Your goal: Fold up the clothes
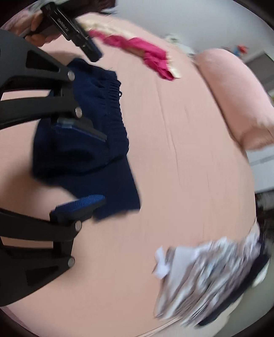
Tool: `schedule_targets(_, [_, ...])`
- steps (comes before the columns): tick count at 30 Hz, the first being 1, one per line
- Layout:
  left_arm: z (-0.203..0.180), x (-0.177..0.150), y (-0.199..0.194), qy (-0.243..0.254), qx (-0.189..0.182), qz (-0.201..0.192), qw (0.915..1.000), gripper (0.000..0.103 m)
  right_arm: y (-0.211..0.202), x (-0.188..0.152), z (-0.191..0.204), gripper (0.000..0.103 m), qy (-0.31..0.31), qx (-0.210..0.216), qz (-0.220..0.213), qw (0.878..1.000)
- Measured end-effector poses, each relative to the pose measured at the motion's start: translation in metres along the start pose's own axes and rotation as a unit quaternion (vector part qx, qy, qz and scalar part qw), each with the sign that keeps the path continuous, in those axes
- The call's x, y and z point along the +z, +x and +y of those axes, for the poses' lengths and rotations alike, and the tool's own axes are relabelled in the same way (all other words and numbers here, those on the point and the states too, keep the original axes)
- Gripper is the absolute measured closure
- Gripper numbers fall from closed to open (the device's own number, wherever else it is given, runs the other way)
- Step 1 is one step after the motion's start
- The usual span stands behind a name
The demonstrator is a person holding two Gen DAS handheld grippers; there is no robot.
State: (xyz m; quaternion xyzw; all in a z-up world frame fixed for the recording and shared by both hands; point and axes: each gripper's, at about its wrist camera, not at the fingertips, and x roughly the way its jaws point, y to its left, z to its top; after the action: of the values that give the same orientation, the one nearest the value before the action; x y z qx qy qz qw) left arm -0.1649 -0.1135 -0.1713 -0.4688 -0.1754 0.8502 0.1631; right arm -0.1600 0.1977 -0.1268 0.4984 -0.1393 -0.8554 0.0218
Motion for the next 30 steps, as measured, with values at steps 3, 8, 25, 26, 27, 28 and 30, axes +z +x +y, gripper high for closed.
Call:
schedule_targets(3, [0.012,-0.007,0.012,-0.043,-0.036,0.035,0.9978,0.042,0.001,-0.017,-0.022,0.034,0.039,0.015,0.035,0.999])
schedule_targets(8, [-0.006,-0.017,0.023,-0.007,-0.040,0.037,0.9985,0.050,0.017,-0.034,-0.024,0.030,0.040,0.036,0.064,0.996])
schedule_targets(25, [-0.024,-0.075,-0.026,0.000,0.022,0.063,0.9978,0.078,-0.033,-0.063,0.009,0.088,-0.025,0.044,0.078,0.996])
schedule_targets(26, [-0.024,-0.080,-0.030,-0.002,0.024,0.066,0.9975,0.078,-0.042,-0.074,0.005,0.088,-0.025,0.046,0.081,0.995])
schedule_targets(27, [-0.025,-0.085,-0.034,-0.004,0.027,0.069,0.9972,0.074,-0.048,-0.085,0.001,0.087,-0.027,0.046,0.088,0.995])
schedule_targets(28, [-0.026,-0.090,-0.038,-0.007,0.030,0.073,0.9969,0.072,-0.051,-0.096,-0.002,0.084,-0.032,0.044,0.098,0.994])
schedule_targets(30, [-0.033,-0.091,-0.048,0.008,0.039,0.051,0.9979,0.058,-0.050,-0.116,-0.010,0.074,-0.038,0.023,0.112,0.993])
